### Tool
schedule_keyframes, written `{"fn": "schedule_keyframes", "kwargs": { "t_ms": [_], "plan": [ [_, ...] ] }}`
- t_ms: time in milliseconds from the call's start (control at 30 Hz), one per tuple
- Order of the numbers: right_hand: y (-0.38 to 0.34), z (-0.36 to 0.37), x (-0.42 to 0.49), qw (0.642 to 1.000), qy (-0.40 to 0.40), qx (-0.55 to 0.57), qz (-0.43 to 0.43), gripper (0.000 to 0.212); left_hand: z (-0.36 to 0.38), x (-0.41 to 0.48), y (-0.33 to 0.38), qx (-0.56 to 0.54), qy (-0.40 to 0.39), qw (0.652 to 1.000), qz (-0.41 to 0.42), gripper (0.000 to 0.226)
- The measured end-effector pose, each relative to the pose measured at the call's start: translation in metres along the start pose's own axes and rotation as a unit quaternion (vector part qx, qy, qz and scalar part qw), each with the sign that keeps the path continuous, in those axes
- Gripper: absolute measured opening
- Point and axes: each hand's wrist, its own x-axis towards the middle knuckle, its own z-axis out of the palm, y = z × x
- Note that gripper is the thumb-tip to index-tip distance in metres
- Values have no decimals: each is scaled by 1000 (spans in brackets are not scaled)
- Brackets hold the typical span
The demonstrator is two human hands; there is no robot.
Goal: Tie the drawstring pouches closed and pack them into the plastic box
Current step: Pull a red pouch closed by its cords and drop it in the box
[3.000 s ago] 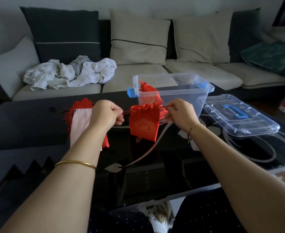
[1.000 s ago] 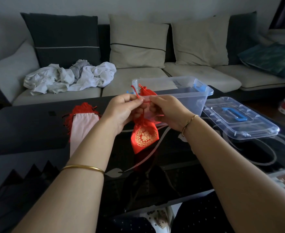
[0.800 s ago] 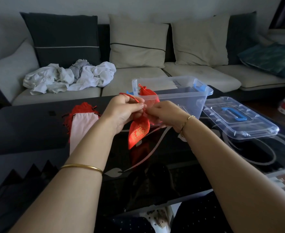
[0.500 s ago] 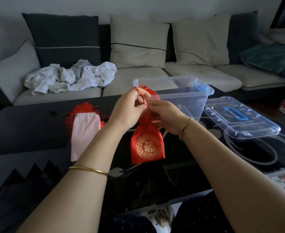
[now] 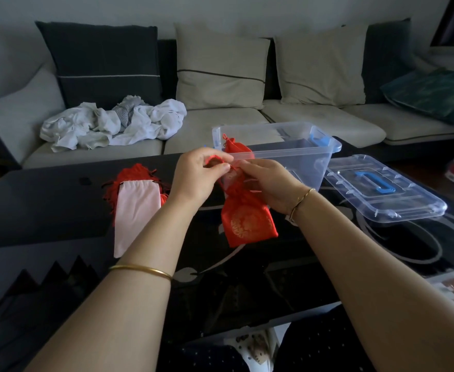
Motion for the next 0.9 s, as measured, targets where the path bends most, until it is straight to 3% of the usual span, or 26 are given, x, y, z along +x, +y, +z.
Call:
{"fn": "schedule_keyframes", "kwargs": {
  "t_ms": [133,233,300,367,500,567,700,833,900],
  "plan": [
    [0,1,2,995,65,-73,-28,31,-1,0,-4,-119,-5,985,-129,17],
    [1,-2,3,990,102,-89,-32,32,-3,1,-7,-134,-9,968,-211,17],
    [2,-4,4,995,97,-37,-5,33,-3,2,-6,-126,-1,957,-260,26],
    [5,-4,5,993,68,84,40,35,-2,2,-4,-134,12,945,-297,33],
    [7,0,7,922,8,376,94,46,0,4,-8,-49,70,950,-300,41],
    [7,-3,10,891,18,445,85,44,-4,5,-11,-52,116,938,-322,37],
    [16,-10,13,913,67,382,130,41,-9,7,-7,-159,163,909,-349,29],
    [25,-9,18,926,113,331,145,39,0,4,3,-307,87,910,-264,36],
    [22,-8,16,927,116,330,137,41,0,3,4,-258,56,937,-231,36]
  ]
}}
